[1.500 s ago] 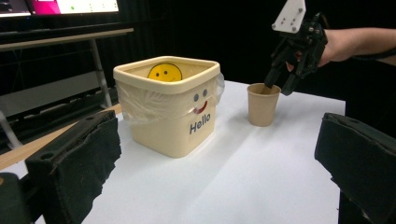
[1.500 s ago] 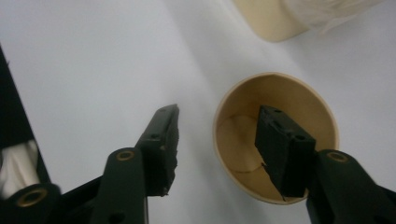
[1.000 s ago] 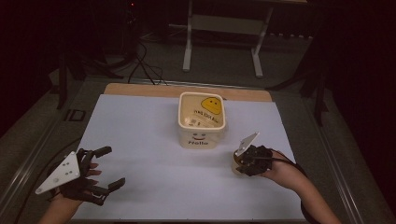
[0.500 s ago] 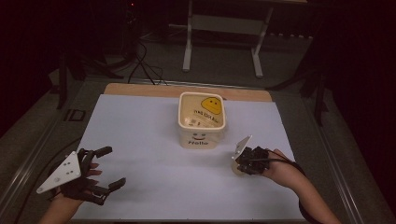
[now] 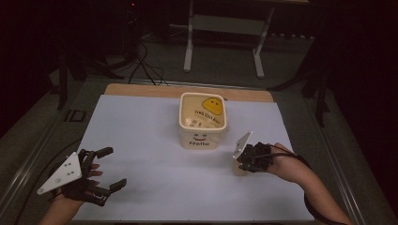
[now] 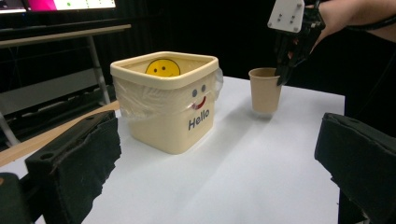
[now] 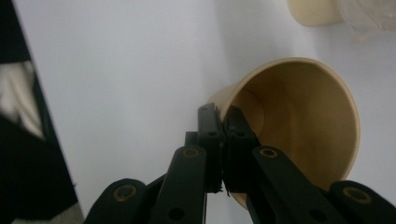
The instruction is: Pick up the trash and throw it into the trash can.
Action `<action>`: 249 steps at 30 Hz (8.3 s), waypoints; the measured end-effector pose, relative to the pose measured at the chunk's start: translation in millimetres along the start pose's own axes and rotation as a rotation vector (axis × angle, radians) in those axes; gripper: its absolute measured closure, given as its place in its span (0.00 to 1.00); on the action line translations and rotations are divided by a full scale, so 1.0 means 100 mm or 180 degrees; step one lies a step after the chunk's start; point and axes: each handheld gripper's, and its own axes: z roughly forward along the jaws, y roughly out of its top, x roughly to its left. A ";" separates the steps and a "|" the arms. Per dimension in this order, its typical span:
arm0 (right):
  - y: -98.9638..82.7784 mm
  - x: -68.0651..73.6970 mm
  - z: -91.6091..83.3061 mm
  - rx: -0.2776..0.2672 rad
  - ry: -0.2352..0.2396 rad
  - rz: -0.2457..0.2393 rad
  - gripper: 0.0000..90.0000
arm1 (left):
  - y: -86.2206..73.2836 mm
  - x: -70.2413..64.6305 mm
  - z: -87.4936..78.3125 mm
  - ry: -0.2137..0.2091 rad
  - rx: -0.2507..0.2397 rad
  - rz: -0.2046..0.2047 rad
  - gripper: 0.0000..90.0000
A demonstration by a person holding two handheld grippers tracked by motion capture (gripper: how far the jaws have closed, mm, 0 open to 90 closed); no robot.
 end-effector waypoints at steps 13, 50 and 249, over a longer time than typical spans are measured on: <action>0.19 0.02 -0.26 0.0047 0.0084 -0.0239 0.98 | -0.01 0.00 0.01 -0.0021 0.0017 -0.0003 0.01; 0.80 -0.11 -1.13 -0.0085 0.0028 -0.0662 0.98 | -0.03 0.00 0.03 -0.0051 0.0072 0.0011 0.01; -0.55 0.30 0.27 -0.2691 -0.0748 0.1459 0.11 | -0.14 -0.03 0.11 -0.0213 0.0342 0.0080 0.01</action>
